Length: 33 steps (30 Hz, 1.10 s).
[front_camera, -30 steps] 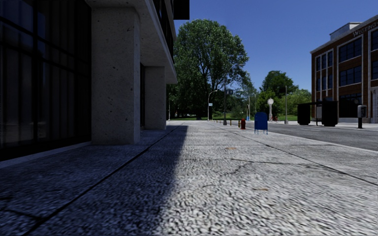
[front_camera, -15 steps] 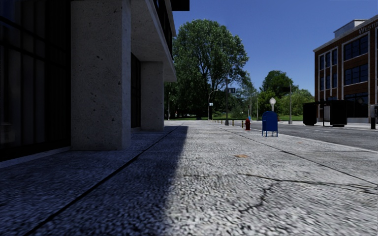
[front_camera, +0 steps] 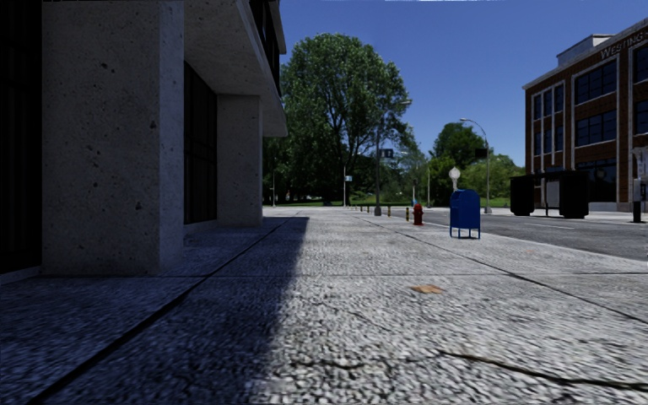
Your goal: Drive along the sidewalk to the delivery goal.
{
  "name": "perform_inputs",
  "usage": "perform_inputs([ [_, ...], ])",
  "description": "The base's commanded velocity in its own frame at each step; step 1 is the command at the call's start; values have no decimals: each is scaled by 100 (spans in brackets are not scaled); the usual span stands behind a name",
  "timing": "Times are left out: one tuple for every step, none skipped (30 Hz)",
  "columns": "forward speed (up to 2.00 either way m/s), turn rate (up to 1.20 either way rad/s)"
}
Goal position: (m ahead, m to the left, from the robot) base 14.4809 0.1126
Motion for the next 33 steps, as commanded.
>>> perform_inputs([
  [200,-37],
  [200,-37],
  [200,-37],
  [200,-37],
  [200,-37],
  [200,-37],
  [200,-37],
  [200,-37],
  [200,-3],
  [200,-3],
  [200,0],
  [200,0],
  [200,0],
  [200,0],
  [200,0],
  [200,0],
  [200,0],
  [200,0],
  [200,0],
  [200,0],
  [200,0],
  [200,0],
  [200,0],
  [200,0],
  [200,0],
  [200,0],
  [200,0],
  [200,0],
  [200,0],
  [200,0],
  [200,0],
  [200,0],
  [200,0],
])
